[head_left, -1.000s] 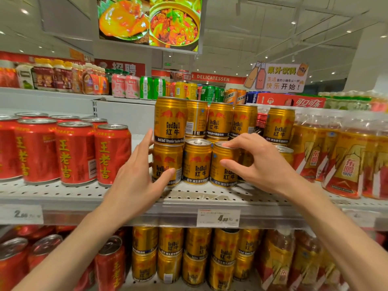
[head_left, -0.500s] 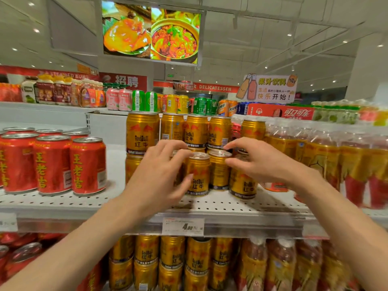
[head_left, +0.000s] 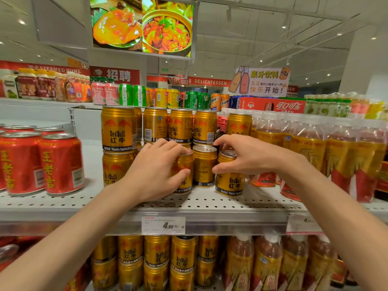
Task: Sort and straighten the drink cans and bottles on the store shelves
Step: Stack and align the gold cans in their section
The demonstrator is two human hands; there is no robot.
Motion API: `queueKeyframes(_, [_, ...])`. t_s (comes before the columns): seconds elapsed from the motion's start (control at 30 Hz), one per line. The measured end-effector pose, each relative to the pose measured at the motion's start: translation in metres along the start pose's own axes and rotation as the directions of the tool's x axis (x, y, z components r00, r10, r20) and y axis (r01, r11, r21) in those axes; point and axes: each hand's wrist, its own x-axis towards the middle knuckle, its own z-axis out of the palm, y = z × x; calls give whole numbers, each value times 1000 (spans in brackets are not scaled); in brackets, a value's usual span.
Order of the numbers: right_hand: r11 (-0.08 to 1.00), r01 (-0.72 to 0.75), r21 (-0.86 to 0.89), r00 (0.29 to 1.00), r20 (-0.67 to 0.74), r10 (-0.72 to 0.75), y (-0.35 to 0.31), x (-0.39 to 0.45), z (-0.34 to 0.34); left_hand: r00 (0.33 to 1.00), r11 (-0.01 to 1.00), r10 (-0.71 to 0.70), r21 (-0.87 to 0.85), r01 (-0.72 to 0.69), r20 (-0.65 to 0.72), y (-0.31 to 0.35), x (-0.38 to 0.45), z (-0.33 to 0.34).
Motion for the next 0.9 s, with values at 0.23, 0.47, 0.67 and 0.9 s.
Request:
queueKeyframes(0.23, [999, -20, -30, 999, -34, 19, 12, -17, -8, 1000, 1000, -19, -1, 19, 6, 1, -2, 1])
queueKeyframes(0.47, [998, 49, -50, 981, -187, -57, 5, -13, -4, 999, 1000, -24, 3, 24, 27, 1, -1, 0])
queueKeyframes(0.67, [995, 83, 49, 995, -63, -79, -10, 13, 8, 999, 1000, -21, -3, 21, 34, 1, -2, -2])
queueKeyframes(0.9, [992, 74, 100, 994, -87, -65, -13, 12, 2, 999, 1000, -26, -3, 26, 38, -1, -1, -2])
